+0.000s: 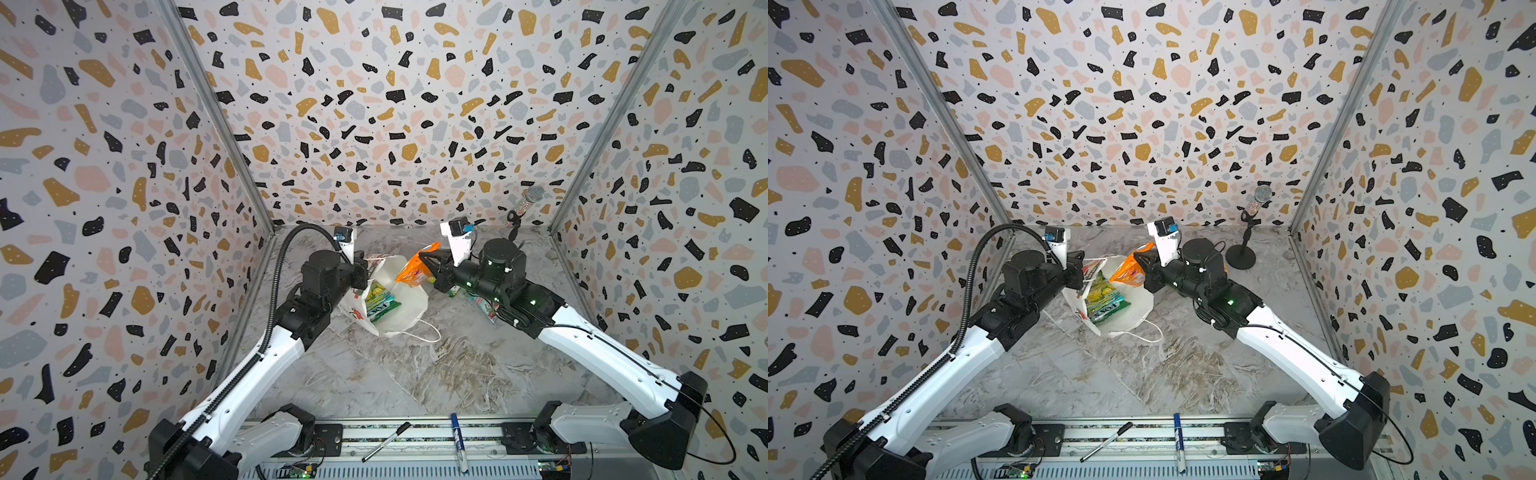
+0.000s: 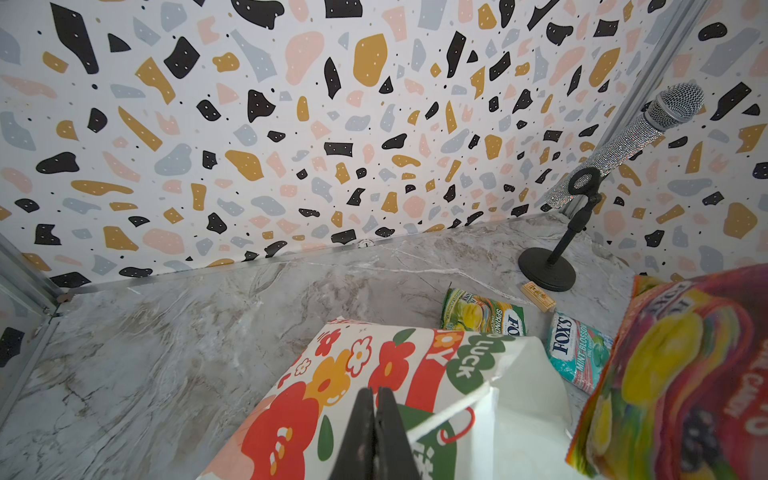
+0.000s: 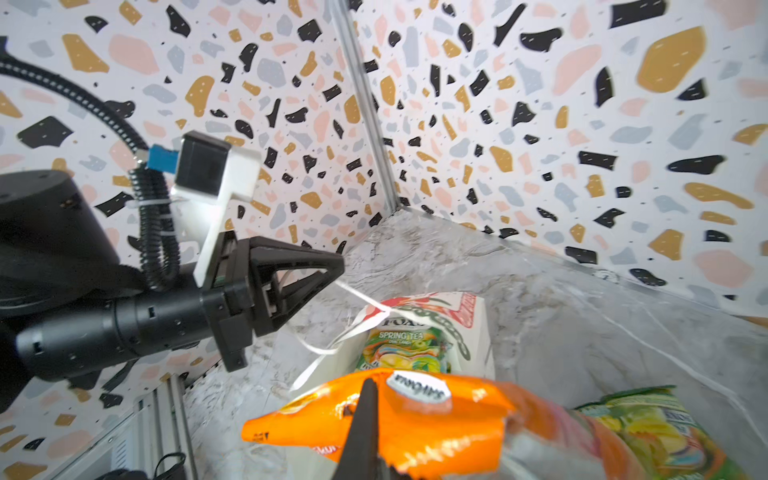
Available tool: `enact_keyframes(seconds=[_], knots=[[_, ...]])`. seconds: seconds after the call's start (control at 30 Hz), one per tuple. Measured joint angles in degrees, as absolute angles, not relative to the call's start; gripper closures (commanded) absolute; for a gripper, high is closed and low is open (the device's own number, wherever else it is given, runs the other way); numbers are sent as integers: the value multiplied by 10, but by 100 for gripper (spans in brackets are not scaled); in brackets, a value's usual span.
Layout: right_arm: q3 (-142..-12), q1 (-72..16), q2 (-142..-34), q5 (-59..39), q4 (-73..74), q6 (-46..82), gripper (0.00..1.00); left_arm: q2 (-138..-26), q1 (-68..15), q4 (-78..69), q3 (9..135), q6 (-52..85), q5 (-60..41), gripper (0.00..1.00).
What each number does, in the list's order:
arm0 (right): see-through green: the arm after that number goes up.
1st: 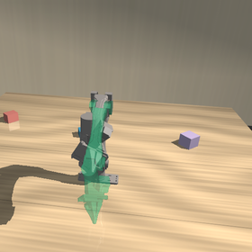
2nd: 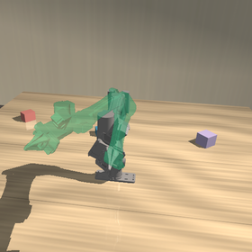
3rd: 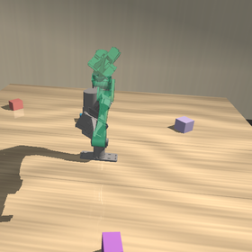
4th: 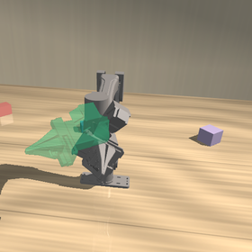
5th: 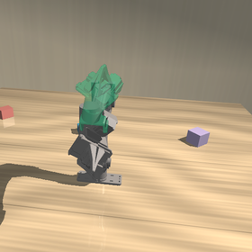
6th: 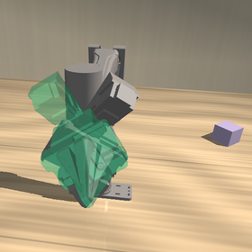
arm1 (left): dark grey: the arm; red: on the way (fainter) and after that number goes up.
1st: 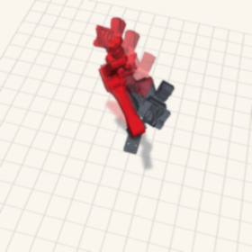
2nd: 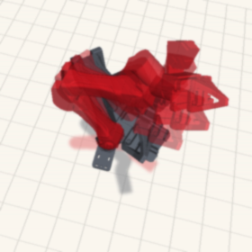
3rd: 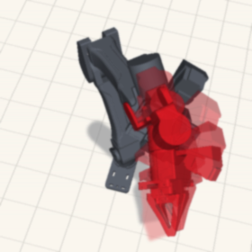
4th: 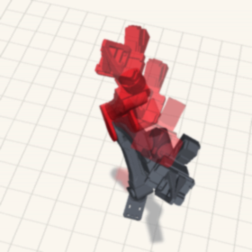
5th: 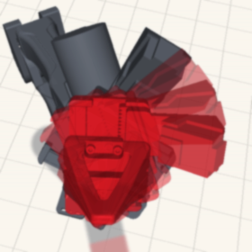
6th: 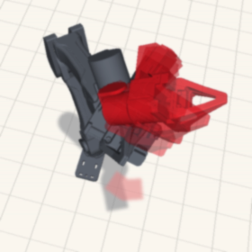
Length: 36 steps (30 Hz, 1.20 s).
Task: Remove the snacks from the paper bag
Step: 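Pull the orange packet out of the bag with the right gripper, then lower the orange packet onto the table nearer the robot and release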
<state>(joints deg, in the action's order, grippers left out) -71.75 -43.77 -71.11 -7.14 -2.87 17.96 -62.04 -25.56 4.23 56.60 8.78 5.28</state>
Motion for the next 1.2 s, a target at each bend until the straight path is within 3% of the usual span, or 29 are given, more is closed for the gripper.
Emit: enact_keyframes(seconds=[0.63, 1.2], knots=[[-573, -255, -625, -71, -120, 205, 100, -616, -256, 43, 566, 88, 53, 100], [-456, -241, -682, -251, -60, 205, 100, -615, -256, 43, 566, 86, 55, 100]])
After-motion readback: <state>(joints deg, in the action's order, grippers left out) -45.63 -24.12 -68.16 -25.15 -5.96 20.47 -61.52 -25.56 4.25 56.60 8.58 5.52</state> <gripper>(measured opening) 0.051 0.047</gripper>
